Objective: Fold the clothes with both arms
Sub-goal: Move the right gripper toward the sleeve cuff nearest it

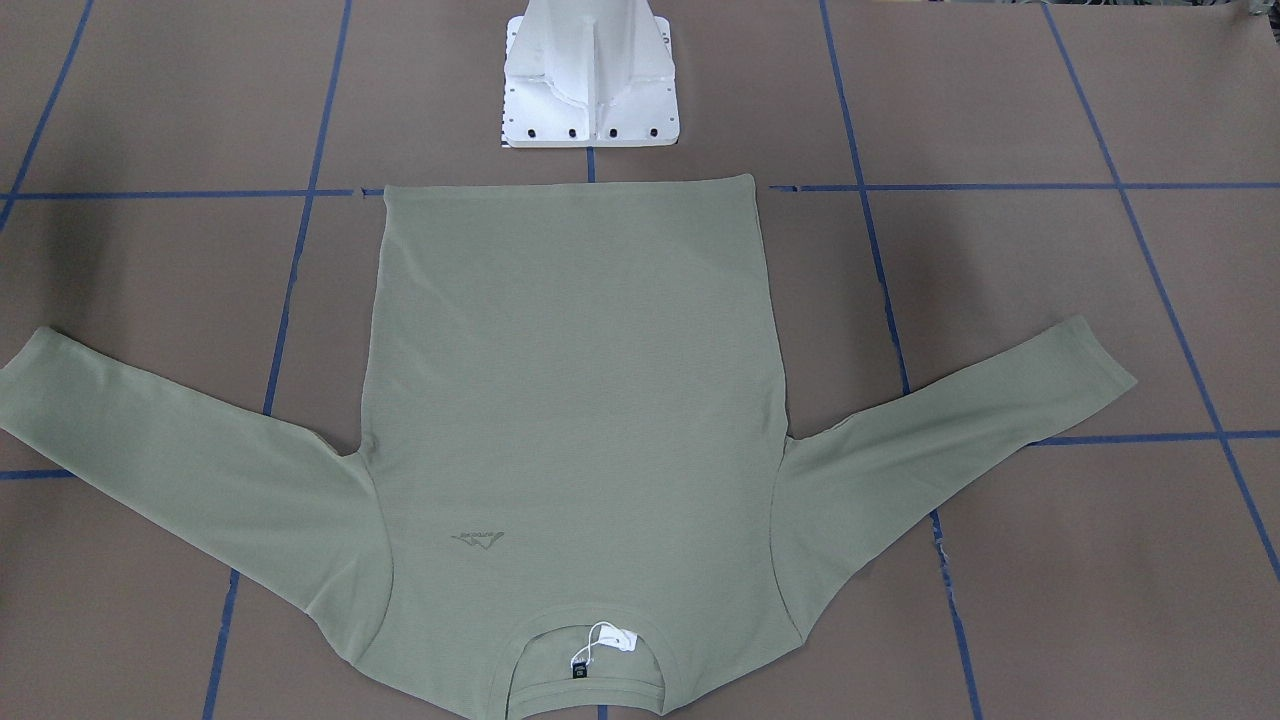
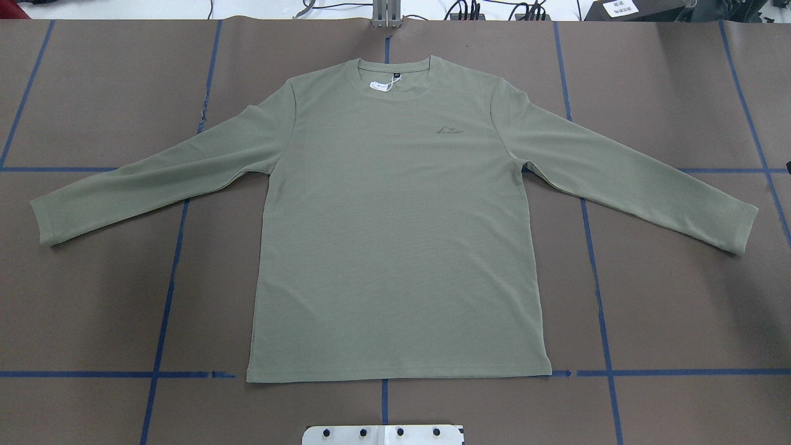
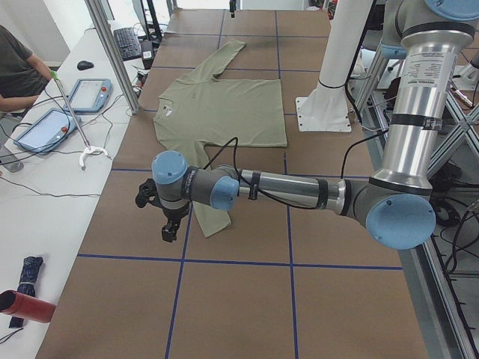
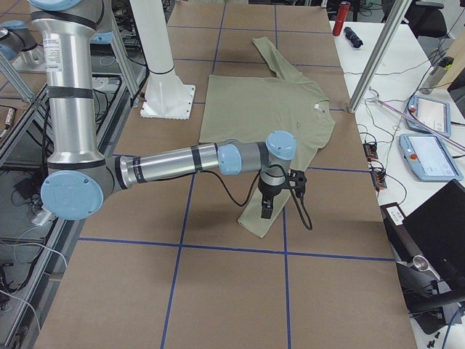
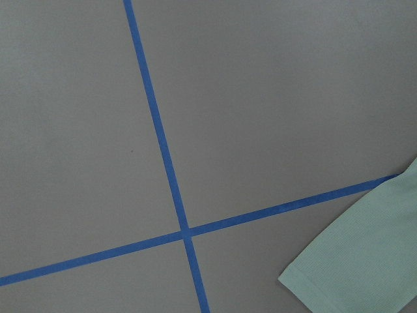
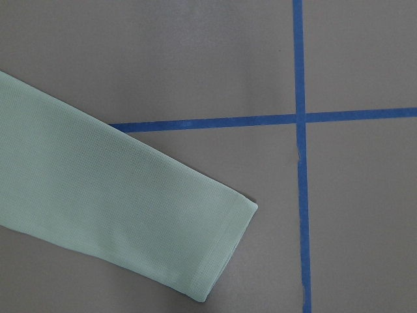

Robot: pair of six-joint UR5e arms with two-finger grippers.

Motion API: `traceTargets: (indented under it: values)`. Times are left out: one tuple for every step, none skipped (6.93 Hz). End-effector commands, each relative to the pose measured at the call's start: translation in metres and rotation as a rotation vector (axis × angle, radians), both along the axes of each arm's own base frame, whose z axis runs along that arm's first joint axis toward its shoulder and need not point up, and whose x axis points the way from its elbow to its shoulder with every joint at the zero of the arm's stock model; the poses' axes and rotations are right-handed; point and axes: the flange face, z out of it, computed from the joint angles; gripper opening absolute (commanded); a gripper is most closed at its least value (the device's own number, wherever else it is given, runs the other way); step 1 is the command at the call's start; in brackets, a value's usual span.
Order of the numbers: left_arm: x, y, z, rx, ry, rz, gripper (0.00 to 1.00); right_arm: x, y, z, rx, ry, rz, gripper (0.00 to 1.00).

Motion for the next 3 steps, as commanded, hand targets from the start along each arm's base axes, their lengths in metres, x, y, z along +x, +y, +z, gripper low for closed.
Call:
traceTargets:
  values:
    - [-0.0014, -0.0005, -0.0100, 0.022, -0.018, -0.010, 1.00, 0.0015, 0.0028, 0.0006, -0.009, -0.011, 0.006, 1.00]
    - [0.0015, 0.0004, -0.0111, 0.009, -0.015, -0.004, 1.00, 0.0015, 0.0028, 0.0021, -0.012, -0.011, 0.006, 1.00]
    - [0.0007, 0.0034, -0.0034, -0.004, -0.023, -0.006, 1.00, 0.0011, 0.0008, 0.0012, -0.009, -0.011, 0.006, 1.00]
